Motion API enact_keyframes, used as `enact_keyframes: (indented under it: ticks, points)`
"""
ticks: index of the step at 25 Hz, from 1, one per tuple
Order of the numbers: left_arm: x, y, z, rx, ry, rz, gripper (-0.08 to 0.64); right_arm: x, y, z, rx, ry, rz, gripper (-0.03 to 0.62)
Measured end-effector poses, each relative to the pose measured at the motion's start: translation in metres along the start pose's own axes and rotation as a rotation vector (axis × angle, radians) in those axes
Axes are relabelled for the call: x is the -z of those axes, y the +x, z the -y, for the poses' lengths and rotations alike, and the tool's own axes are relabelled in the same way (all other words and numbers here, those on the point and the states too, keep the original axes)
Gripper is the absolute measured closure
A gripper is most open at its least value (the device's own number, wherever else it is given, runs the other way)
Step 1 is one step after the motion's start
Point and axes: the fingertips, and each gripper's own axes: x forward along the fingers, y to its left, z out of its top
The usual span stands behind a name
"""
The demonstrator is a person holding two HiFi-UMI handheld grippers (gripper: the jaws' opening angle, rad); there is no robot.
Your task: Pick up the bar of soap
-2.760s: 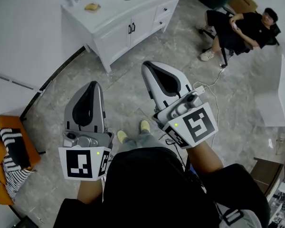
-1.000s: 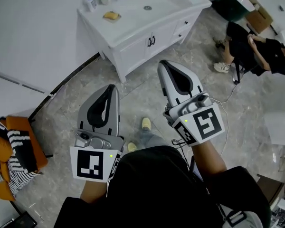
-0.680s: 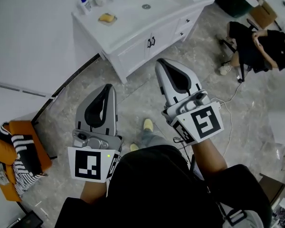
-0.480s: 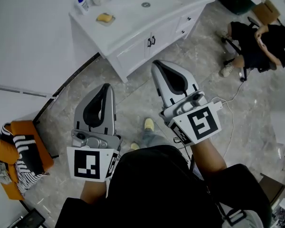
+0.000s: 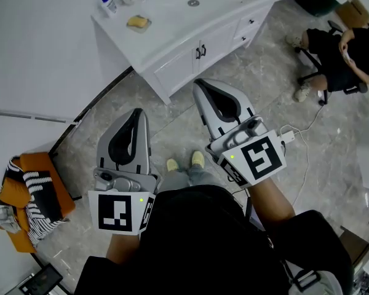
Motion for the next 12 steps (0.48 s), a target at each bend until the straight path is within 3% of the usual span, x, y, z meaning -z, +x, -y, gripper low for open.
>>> enact_keyframes:
  ticks: [12]
  points:
    - [0.004, 0.011, -0.005, 0.053, -0.016, 0.002, 0.554, -0.003, 0.012, 0.002, 0.032, -0.017, 0.003, 0.584]
